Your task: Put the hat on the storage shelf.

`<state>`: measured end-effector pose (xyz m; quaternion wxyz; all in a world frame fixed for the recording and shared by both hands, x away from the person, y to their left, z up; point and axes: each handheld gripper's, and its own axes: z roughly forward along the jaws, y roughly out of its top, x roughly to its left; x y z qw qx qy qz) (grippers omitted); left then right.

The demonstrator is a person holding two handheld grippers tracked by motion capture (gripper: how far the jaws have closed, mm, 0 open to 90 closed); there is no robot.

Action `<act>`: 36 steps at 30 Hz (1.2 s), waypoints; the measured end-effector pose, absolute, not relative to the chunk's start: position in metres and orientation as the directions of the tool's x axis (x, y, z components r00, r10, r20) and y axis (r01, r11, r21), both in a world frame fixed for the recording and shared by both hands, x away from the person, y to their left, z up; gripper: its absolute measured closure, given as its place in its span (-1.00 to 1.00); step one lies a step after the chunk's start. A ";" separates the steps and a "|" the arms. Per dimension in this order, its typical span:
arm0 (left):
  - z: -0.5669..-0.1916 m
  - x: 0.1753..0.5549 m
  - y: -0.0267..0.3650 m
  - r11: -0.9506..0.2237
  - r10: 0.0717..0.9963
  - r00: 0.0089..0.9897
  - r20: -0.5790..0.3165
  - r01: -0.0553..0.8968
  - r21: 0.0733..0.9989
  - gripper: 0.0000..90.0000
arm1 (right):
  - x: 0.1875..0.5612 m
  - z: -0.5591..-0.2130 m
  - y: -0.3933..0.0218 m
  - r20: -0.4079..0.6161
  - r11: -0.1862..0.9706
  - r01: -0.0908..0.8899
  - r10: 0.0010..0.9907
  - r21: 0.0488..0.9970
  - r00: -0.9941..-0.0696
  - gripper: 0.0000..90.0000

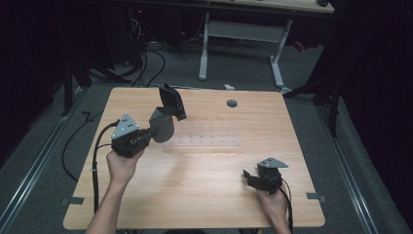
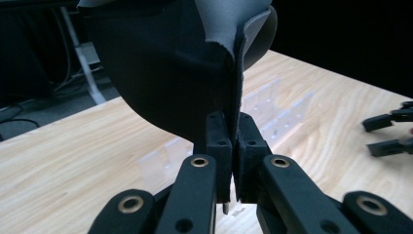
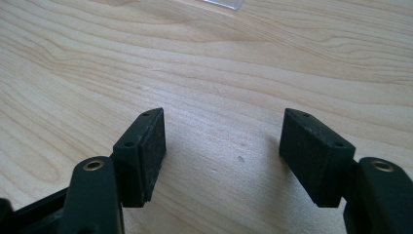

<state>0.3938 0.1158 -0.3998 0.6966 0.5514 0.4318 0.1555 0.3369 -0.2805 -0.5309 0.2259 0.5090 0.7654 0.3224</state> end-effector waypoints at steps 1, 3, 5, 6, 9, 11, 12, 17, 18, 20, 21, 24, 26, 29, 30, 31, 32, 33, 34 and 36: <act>-0.400 0.395 0.115 0.345 0.697 0.577 -0.427 0.252 0.904 0.94 | 0.337 -0.531 -0.280 -0.019 0.278 0.631 0.923 0.724 -0.385 -0.24; -0.401 0.398 0.114 0.347 0.703 0.572 -0.422 0.241 0.906 0.94 | 0.337 -0.531 -0.280 -0.020 0.282 0.630 0.921 0.724 -0.390 -0.24; -0.402 0.401 0.112 0.344 0.710 0.568 -0.418 0.239 0.908 0.94 | 0.337 -0.531 -0.279 -0.020 0.283 0.629 0.920 0.724 -0.391 -0.24; -0.404 0.406 0.111 0.341 0.714 0.562 -0.417 0.241 0.908 0.94 | 0.337 -0.531 -0.279 -0.020 0.283 0.629 0.920 0.724 -0.391 -0.24; -0.406 0.409 0.110 0.337 0.718 0.558 -0.416 0.244 0.909 0.94 | 0.337 -0.531 -0.279 -0.021 0.284 0.628 0.920 0.724 -0.391 -0.24; -0.407 0.413 0.110 0.342 0.719 0.554 -0.420 0.244 0.907 0.94 | 0.337 -0.531 -0.279 -0.021 0.284 0.628 0.920 0.724 -0.392 -0.24; -0.408 0.415 0.110 0.346 0.720 0.550 -0.423 0.244 0.906 0.94 | 0.337 -0.531 -0.279 -0.021 0.284 0.628 0.920 0.724 -0.392 -0.24; -0.412 0.422 0.109 0.350 0.729 0.532 -0.430 0.250 0.903 0.94 | 0.337 -0.531 -0.279 -0.021 0.284 0.628 0.920 0.724 -0.392 -0.24; -0.413 0.423 0.109 0.347 0.733 0.529 -0.427 0.249 0.904 0.94 | 0.337 -0.531 -0.279 -0.021 0.284 0.628 0.920 0.724 -0.392 -0.24; -0.415 0.425 0.108 0.339 0.742 0.525 -0.417 0.243 0.909 0.94 | 0.337 -0.531 -0.279 -0.021 0.284 0.628 0.920 0.724 -0.392 -0.24; -0.416 0.426 0.108 0.335 0.746 0.522 -0.413 0.242 0.911 0.94 | 0.337 -0.531 -0.279 -0.021 0.284 0.628 0.920 0.724 -0.392 -0.24; -0.419 0.428 0.107 0.325 0.755 0.514 -0.407 0.245 0.913 0.94 | 0.337 -0.531 -0.279 -0.021 0.284 0.628 0.920 0.724 -0.392 -0.24; -0.421 0.430 0.106 0.324 0.757 0.509 -0.410 0.252 0.912 0.94 | 0.337 -0.531 -0.279 -0.019 0.283 0.629 0.920 0.724 -0.391 -0.24; -0.423 0.432 0.105 0.323 0.760 0.506 -0.409 0.252 0.912 0.94 | 0.337 -0.531 -0.279 -0.021 0.284 0.628 0.920 0.724 -0.392 -0.24; -0.423 0.433 0.105 0.323 0.760 0.505 -0.408 0.251 0.913 0.94 | 0.337 -0.531 -0.279 -0.021 0.285 0.628 0.920 0.724 -0.392 -0.24; -0.424 0.433 0.104 0.324 0.761 0.504 -0.409 0.251 0.912 0.94 | 0.337 -0.531 -0.279 -0.019 0.283 0.629 0.920 0.724 -0.392 -0.24; -0.424 0.434 0.104 0.322 0.762 0.504 -0.406 0.250 0.913 0.94 | 0.337 -0.531 -0.279 -0.020 0.283 0.629 0.920 0.724 -0.392 -0.24; -0.425 0.434 0.103 0.323 0.763 0.502 -0.408 0.251 0.913 0.94 | 0.337 -0.531 -0.279 -0.020 0.283 0.629 0.920 0.724 -0.392 -0.24; -0.426 0.435 0.103 0.323 0.763 0.501 -0.408 0.251 0.913 0.94 | 0.337 -0.531 -0.279 -0.020 0.283 0.629 0.920 0.724 -0.392 -0.24; -0.427 0.436 0.102 0.325 0.764 0.497 -0.412 0.256 0.911 0.94 | 0.337 -0.531 -0.279 -0.019 0.283 0.630 0.920 0.723 -0.391 -0.24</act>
